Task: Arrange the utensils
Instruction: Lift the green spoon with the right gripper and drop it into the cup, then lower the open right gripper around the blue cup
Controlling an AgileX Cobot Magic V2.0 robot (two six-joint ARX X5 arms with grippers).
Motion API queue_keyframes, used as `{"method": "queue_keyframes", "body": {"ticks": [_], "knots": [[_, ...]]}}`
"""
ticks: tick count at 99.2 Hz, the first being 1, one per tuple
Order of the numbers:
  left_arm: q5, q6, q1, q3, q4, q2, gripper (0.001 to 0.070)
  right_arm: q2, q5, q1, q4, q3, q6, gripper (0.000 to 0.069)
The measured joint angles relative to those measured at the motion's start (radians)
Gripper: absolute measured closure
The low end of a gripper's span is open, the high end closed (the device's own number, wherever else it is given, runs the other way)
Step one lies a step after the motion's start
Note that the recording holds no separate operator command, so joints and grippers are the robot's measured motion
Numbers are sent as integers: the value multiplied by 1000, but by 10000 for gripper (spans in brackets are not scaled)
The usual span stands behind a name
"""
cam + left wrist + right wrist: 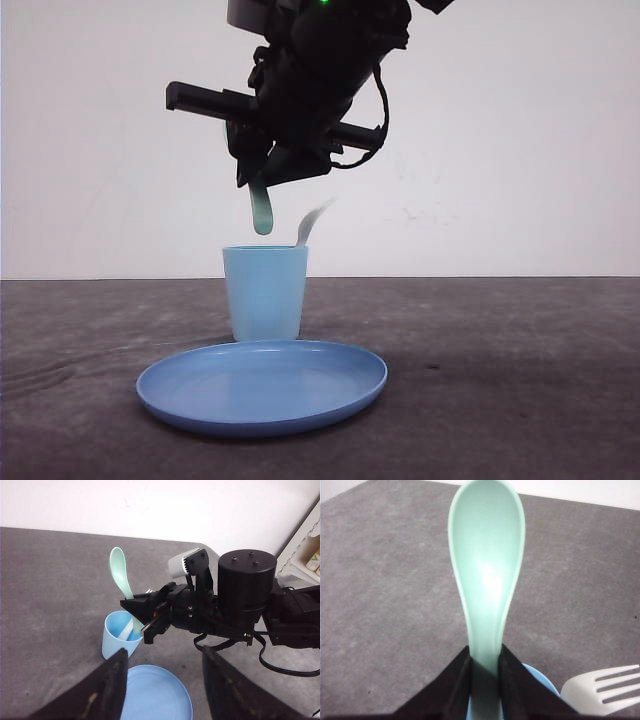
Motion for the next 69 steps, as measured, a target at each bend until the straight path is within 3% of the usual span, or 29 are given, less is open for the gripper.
{"method": "queue_keyframes", "body": {"ticks": [27, 45, 69], "knots": [[0, 0, 0, 0, -12, 0, 429, 14, -8, -14, -13, 0, 2, 314], [0, 0, 0, 0, -12, 0, 429, -32, -63, 0, -104, -1, 2, 287], [0, 0, 0, 0, -12, 0, 429, -255, -64, 68, -397, -1, 16, 286]]}}
